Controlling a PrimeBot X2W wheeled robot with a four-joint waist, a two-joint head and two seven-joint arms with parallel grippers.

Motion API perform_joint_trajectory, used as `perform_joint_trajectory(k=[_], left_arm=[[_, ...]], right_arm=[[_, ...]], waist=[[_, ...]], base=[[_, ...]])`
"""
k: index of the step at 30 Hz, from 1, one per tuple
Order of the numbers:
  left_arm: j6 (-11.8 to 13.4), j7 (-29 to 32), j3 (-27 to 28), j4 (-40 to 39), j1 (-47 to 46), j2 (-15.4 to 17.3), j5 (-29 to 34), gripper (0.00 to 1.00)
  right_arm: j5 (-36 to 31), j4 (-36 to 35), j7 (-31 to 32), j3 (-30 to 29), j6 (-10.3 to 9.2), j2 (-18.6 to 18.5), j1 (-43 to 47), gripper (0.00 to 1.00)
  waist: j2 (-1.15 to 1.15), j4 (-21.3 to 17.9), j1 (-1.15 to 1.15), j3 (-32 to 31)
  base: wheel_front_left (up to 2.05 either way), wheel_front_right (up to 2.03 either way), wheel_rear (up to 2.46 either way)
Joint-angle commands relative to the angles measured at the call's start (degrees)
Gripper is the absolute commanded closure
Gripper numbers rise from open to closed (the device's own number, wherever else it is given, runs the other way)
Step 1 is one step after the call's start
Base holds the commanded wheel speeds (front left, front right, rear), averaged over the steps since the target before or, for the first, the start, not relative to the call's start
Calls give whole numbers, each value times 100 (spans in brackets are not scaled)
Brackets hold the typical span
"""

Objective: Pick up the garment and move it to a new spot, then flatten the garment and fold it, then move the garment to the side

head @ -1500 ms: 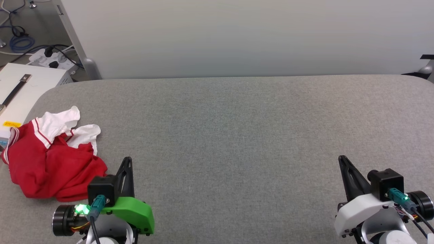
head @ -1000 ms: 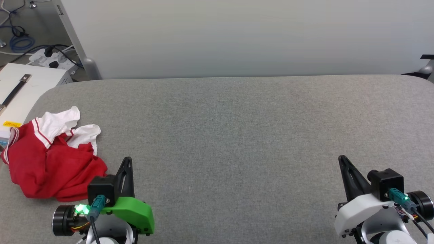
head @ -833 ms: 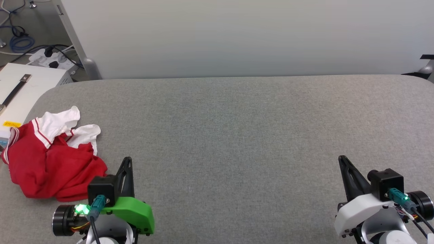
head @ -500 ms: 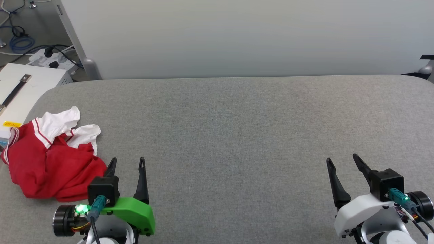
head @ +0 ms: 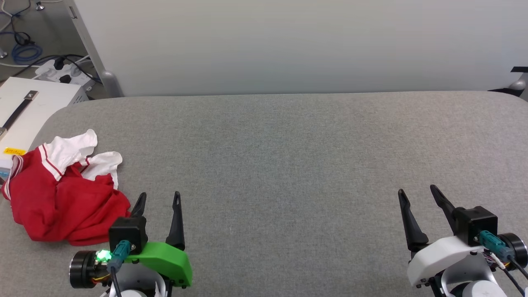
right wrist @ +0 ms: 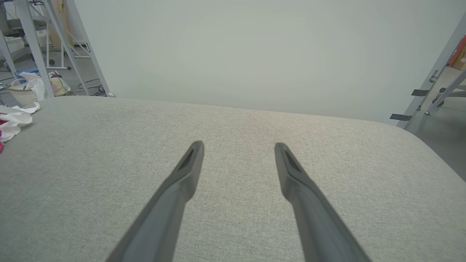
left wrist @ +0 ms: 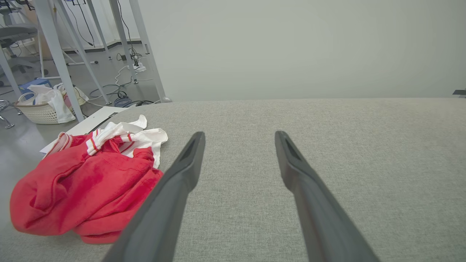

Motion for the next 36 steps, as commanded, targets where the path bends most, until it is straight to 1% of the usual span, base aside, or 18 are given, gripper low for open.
perform_joint_trajectory(k=[1,18,24,30,36], left_arm=[[-17,-60,-7,16,-73,-5,-62,0],[-51,-263,-53,156,-154,-9,-253,0],[-57,-334,-66,211,-187,-11,-307,0],[-56,-405,-65,245,-238,-12,-354,0],[-65,-475,-8,281,-268,-14,-401,0]], right_arm=[[91,-22,-67,-7,-8,-2,-28,0],[365,-214,-153,-132,-15,-3,-36,0],[400,-261,-162,-141,-18,-3,-23,0],[390,-348,-144,-87,-20,-4,-11,0],[366,-417,-131,5,-23,-4,0,0]], waist=[[0,0,0,4],[0,-2,0,26],[0,54,0,26],[0,267,0,37],[0,596,0,36]], base=[[0,0,0],[0,0,0],[0,0,0],[0,0,0],[0,0,0]])
